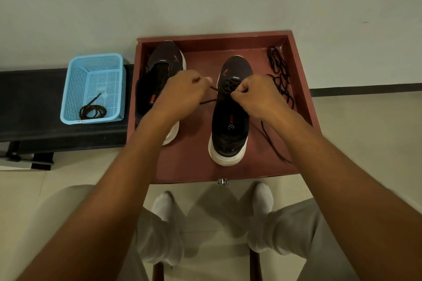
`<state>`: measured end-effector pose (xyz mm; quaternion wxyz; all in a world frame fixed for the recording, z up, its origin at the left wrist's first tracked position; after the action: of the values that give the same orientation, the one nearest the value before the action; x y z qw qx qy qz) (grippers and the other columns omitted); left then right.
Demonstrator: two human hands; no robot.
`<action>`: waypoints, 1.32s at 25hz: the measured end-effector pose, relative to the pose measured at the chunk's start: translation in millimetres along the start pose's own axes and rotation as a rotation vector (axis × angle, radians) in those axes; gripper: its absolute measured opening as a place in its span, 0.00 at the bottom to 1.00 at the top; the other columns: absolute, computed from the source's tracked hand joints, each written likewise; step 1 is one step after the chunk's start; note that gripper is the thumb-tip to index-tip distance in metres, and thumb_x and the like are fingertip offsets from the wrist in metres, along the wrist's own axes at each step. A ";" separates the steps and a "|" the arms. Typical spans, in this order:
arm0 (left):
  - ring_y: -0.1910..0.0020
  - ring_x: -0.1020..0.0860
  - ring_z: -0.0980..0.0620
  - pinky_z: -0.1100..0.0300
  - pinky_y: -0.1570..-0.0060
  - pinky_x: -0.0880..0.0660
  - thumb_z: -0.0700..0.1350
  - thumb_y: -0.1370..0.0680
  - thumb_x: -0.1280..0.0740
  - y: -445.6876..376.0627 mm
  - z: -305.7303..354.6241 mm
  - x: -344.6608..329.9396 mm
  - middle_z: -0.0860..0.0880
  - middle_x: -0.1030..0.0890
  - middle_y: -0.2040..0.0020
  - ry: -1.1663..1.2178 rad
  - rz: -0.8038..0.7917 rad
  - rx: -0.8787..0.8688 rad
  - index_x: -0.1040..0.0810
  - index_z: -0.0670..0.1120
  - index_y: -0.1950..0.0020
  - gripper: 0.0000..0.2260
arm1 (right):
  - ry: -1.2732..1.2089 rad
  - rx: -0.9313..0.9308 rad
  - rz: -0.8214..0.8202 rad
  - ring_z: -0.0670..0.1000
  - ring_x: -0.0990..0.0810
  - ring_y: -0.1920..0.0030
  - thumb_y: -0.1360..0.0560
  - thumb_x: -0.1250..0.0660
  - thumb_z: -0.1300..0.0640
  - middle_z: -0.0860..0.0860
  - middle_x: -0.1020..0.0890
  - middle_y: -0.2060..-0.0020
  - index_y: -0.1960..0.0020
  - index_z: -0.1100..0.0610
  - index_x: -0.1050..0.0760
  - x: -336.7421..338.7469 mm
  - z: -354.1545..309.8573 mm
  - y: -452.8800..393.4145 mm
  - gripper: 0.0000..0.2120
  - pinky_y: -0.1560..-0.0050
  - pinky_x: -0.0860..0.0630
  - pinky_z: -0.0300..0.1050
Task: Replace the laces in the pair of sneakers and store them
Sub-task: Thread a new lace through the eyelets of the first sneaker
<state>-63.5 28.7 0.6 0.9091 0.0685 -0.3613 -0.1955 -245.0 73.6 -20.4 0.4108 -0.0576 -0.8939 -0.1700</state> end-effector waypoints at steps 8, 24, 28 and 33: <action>0.66 0.23 0.48 0.57 0.66 0.31 0.44 0.20 0.29 1.0 22.0 -24.5 0.49 0.25 0.68 -0.400 0.097 -0.193 0.27 0.49 0.69 0.17 | 0.030 -0.003 -0.007 0.59 0.15 0.59 0.21 0.31 0.56 0.60 0.14 0.59 0.56 0.63 0.15 1.2 -2.8 0.4 0.12 0.58 0.18 0.54; 0.26 0.32 0.49 0.62 0.29 0.38 0.41 0.19 0.30 4.0 0.0 0.4 0.46 0.28 0.25 -0.065 0.218 -0.167 0.34 0.45 0.21 0.28 | -0.092 -0.026 -0.115 0.47 0.17 0.51 0.25 0.24 0.60 0.48 0.15 0.54 0.49 0.50 0.15 41.2 34.1 11.9 0.08 0.46 0.22 0.42; 0.46 0.19 0.55 0.60 0.43 0.24 0.43 0.19 0.31 12.2 3.3 -24.2 0.51 0.15 0.47 -0.136 0.143 -0.212 0.14 0.47 0.43 0.07 | -0.021 0.036 -0.148 0.45 0.17 0.52 0.26 0.22 0.58 0.47 0.15 0.53 0.47 0.51 0.14 30.7 27.1 16.2 0.09 0.53 0.27 0.34; 0.60 0.18 0.55 0.56 0.55 0.19 0.44 0.19 0.30 8.7 -4.2 -35.5 0.50 0.16 0.60 0.006 0.158 -0.066 0.16 0.45 0.56 0.07 | 0.009 -0.005 -0.154 0.43 0.18 0.55 0.25 0.23 0.56 0.46 0.15 0.58 0.57 0.51 0.15 32.8 24.2 19.0 0.02 0.53 0.28 0.37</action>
<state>-81.6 50.9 -22.5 0.9245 0.0102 -0.3563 -0.1350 -279.2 98.8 -5.4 0.4005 0.0111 -0.8933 -0.2036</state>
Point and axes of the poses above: each hand's wrist, its own y-axis away from the middle knuckle, its own x-axis out of the back of the hand, z = x × y, the point moved 3 cm from there along -y, towards the middle knuckle
